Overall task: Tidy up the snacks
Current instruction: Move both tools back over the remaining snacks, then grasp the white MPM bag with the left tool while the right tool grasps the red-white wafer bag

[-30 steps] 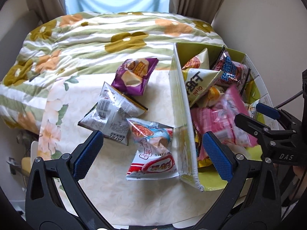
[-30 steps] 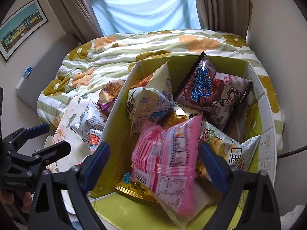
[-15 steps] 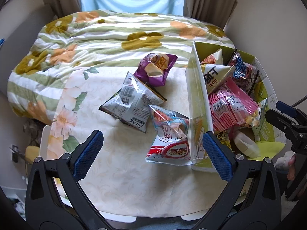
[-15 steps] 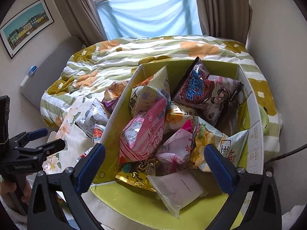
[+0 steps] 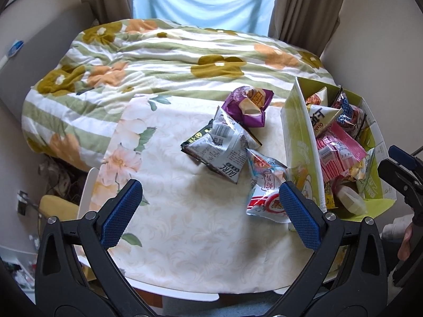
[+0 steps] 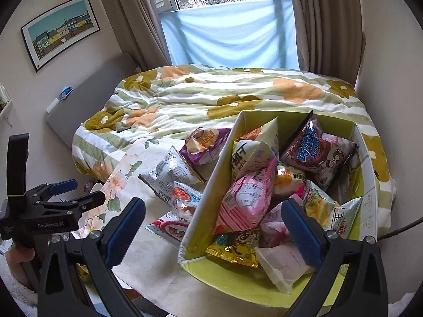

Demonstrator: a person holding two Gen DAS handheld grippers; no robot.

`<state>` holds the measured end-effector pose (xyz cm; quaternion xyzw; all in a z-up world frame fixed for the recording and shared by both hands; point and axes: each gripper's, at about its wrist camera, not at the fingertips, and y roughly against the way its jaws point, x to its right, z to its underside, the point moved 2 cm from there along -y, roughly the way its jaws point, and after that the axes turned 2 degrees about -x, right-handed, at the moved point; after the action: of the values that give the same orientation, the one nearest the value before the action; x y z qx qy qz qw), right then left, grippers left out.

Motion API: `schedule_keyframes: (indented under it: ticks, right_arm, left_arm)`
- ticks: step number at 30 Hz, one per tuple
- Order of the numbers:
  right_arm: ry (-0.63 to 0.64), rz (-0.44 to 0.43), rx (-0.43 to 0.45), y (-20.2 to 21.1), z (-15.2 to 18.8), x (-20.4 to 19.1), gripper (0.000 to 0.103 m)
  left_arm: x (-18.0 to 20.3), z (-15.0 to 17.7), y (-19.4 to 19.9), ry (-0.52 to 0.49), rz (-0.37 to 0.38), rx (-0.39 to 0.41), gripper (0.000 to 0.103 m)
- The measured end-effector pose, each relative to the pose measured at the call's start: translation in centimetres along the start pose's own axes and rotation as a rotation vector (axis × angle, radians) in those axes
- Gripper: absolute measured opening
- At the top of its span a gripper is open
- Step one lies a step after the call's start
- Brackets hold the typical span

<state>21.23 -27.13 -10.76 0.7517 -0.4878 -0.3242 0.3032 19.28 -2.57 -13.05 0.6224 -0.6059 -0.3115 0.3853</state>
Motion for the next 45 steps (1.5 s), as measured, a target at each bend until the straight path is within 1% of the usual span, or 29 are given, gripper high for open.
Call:
schedule_keyframes:
  ticks: [3, 10, 14, 18, 22, 24, 27, 31, 34, 36, 38, 41, 45]
  right_arm:
    - [-0.001, 0.031, 0.001, -0.8, 0.2, -2.1, 0.102]
    - [-0.091, 0.135, -0.012, -3.5, 0.5, -6.8, 0.102]
    - [-0.146, 0.196, -0.011, -5.0, 0.8, -9.3, 0.102]
    - [-0.205, 0.26, -0.011, -6.9, 1.1, -11.1, 0.102]
    - [-0.247, 0.34, -0.036, -9.3, 1.8, -12.0, 0.102]
    - [-0.257, 0.376, -0.054, -10.6, 2.1, -12.2, 0.102]
    - [-0.275, 0.437, -0.074, -12.4, 2.7, -12.1, 0.101]
    - [-0.245, 0.54, -0.087, -14.4, 3.3, -12.0, 0.1]
    - [-0.223, 0.592, -0.097, -15.7, 3.6, -12.1, 0.1]
    - [-0.21, 0.624, -0.11, -16.7, 3.9, -12.0, 0.098]
    - [-0.205, 0.641, -0.129, -17.6, 4.2, -11.9, 0.095]
    - [-0.204, 0.665, -0.155, -18.8, 4.8, -11.5, 0.094]
    - [-0.194, 0.701, -0.153, -19.8, 5.1, -11.1, 0.094]
  left_arm:
    - [-2.0, -0.9, -0.1, -0.038, 0.027, 0.002, 0.102]
    - [-6.7, -3.9, -0.9, -0.146, 0.11, -0.007, 0.102]
    - [-7.8, -5.7, -2.1, -0.237, 0.149, -0.015, 0.102]
    - [-8.1, -7.3, -4.3, -0.32, 0.196, -0.051, 0.102]
    - [-7.2, -8.5, -7.3, -0.394, 0.261, -0.096, 0.102]
    - [-6.7, -8.7, -9.3, -0.41, 0.304, -0.14, 0.102]
    - [-5.5, -8.7, -12.2, -0.438, 0.342, -0.2, 0.102]
    - [-3.2, -8.3, -15.4, -0.489, 0.384, -0.255, 0.102]
    - [-1.5, -7.7, -17.4, -0.521, 0.417, -0.287, 0.102]
    - [-0.4, -7.1, -18.6, -0.545, 0.425, -0.302, 0.102]
    - [0.6, -6.6, -19.7, -0.572, 0.416, -0.317, 0.102]
    - [1.5, -6.0, -20.8, -0.597, 0.414, -0.332, 0.102]
    - [2.1, -5.8, -21.6, -0.613, 0.421, -0.329, 0.101]
